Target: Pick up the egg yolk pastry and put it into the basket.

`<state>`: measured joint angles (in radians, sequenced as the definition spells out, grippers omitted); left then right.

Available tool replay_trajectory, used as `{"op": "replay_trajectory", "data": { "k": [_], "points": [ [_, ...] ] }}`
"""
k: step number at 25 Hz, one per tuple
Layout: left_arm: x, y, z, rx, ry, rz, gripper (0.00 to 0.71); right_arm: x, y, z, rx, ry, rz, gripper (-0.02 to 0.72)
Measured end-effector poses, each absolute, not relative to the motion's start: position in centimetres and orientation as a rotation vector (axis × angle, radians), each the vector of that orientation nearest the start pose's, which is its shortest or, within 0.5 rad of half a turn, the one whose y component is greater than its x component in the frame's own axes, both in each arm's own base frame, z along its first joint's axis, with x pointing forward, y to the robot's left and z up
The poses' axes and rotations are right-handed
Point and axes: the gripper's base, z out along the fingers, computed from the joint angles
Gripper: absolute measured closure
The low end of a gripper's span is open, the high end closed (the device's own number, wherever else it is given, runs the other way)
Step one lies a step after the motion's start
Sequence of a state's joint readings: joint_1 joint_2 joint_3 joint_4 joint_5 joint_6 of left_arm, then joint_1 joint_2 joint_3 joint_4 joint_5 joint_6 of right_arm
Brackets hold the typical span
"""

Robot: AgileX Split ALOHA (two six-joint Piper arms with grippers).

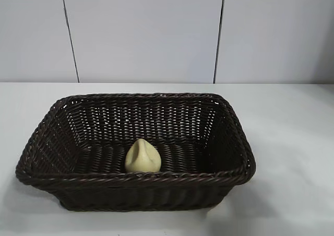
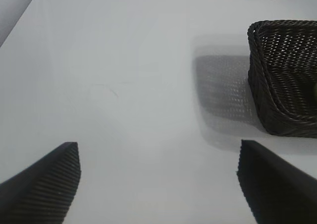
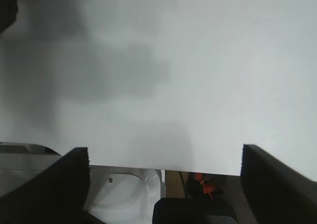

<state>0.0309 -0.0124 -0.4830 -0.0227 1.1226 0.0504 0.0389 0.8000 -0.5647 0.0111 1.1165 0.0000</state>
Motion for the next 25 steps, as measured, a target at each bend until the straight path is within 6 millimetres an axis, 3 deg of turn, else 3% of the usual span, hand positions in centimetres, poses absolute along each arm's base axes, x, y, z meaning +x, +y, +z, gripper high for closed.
{"op": "replay_trajectory", "data": {
  "k": [4, 16, 25],
  "points": [
    [-0.8, -0.2, 26.8, 0.023, 2.111, 0.021, 0.083, 8.8, 0.4, 24.2, -0.048, 2.72, 0.026, 0.105],
    [-0.8, -0.2, 26.8, 0.022, 2.111, 0.024, 0.083, 3.4, 0.2, 26.5, -0.044, 2.314, 0.035, 0.106],
    [-0.8, -0.2, 26.8, 0.022, 2.111, 0.024, 0.083, -0.3, 0.1, 26.8, -0.041, 2.08, 0.038, 0.113]
  ]
}}
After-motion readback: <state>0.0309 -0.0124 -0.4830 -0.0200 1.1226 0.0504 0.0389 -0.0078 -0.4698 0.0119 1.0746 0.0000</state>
